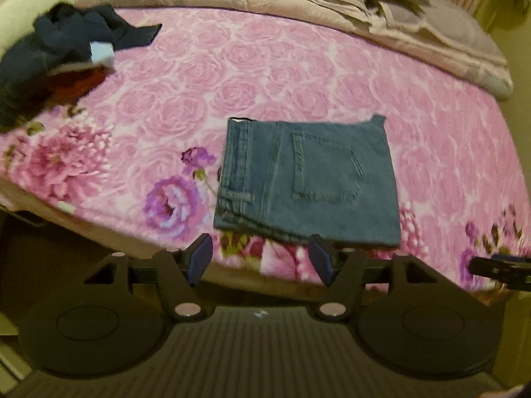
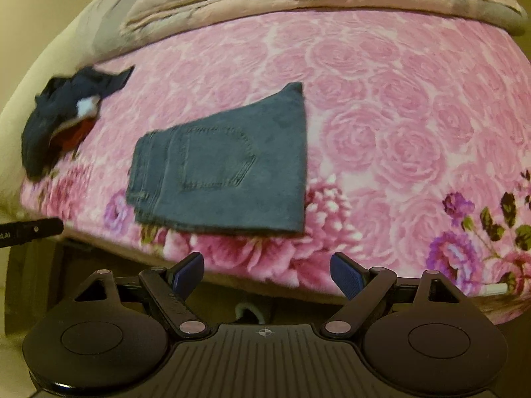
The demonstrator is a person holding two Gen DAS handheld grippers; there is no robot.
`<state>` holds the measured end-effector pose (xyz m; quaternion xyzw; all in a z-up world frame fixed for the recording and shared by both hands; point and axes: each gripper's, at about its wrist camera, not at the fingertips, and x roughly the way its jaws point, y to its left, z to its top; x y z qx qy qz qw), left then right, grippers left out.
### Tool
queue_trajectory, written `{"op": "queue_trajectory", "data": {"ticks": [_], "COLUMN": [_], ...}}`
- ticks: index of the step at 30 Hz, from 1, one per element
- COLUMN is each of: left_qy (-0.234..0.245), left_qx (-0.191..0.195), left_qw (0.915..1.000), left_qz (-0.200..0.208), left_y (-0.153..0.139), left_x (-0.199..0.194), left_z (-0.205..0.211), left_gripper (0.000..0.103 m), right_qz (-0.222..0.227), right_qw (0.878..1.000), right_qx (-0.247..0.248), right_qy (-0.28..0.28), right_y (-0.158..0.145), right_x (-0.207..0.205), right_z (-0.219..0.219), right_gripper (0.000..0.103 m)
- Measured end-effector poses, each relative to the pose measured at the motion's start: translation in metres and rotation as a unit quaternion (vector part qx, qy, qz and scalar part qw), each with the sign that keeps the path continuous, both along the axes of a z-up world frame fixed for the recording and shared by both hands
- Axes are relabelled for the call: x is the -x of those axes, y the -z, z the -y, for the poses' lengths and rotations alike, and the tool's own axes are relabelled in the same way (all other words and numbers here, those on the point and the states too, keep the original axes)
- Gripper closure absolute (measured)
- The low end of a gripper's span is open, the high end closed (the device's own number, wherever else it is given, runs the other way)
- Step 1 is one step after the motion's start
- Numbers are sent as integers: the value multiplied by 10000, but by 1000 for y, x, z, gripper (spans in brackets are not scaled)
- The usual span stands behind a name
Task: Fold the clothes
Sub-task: 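Grasp the folded edge of the jeans with both tools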
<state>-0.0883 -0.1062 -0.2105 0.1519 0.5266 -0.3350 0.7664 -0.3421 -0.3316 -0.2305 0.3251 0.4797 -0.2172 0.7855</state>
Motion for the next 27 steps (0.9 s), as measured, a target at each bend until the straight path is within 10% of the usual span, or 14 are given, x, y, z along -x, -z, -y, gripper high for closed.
{"op": "queue_trajectory", "data": {"ticks": [16, 27], "left_qy": [-266, -461], "left_qx": [1039, 1938], "left_qw": [9751, 9322], "left_qz": [-1942, -3023], "left_y": [187, 246], "left_x": [-159, -193], "left_z": [16, 29], "left_gripper": [37, 27], "right_qz": [187, 990], "right_qw": [9858, 9680], "right_qx": [-997, -1676], "right_qy": [1335, 1586], "right_y": [130, 187], "right_x": [-63, -80], "right_z": [95, 129], "right_gripper": [17, 17]}}
